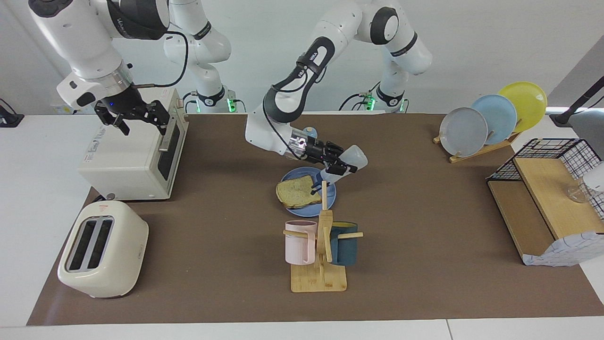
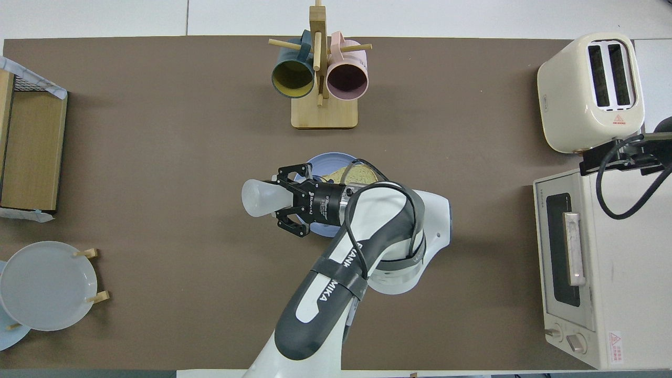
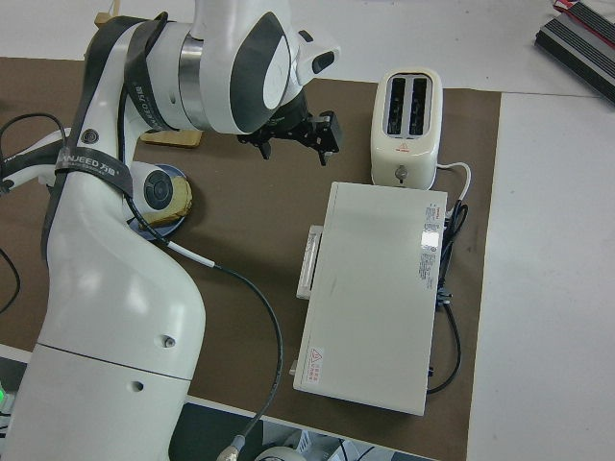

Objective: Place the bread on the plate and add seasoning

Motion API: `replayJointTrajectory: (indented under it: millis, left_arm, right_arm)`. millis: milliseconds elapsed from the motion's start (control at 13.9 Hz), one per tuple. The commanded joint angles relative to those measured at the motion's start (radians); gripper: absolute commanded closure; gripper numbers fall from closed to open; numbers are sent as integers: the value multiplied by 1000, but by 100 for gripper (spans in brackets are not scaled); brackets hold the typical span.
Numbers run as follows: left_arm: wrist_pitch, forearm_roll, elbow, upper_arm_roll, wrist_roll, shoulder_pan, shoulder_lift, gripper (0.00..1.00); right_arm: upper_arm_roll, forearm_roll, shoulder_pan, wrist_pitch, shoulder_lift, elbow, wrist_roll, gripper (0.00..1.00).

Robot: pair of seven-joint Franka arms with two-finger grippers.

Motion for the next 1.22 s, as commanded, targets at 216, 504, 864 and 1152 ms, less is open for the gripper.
replayJointTrajectory:
  millis: [216,504,864,1152]
  left_arm:
    - [18,-26,-9,17,5,54,-68,100]
    - [86,-32,-58,17,8,158,-167,100]
    - [359,-265,-179,17,-24,381,-420,100]
    - [616,-506,-259,17,-99,525,-503,100]
  right_arm:
    - [8,8,-10,-54,-3,9,-26,0]
    - [8,7,-10,-73,-5,11,-28,0]
    - [8,10,-11,-71,-5,12,-29,0]
    - [8,16,-13,-71,-5,12,-29,0]
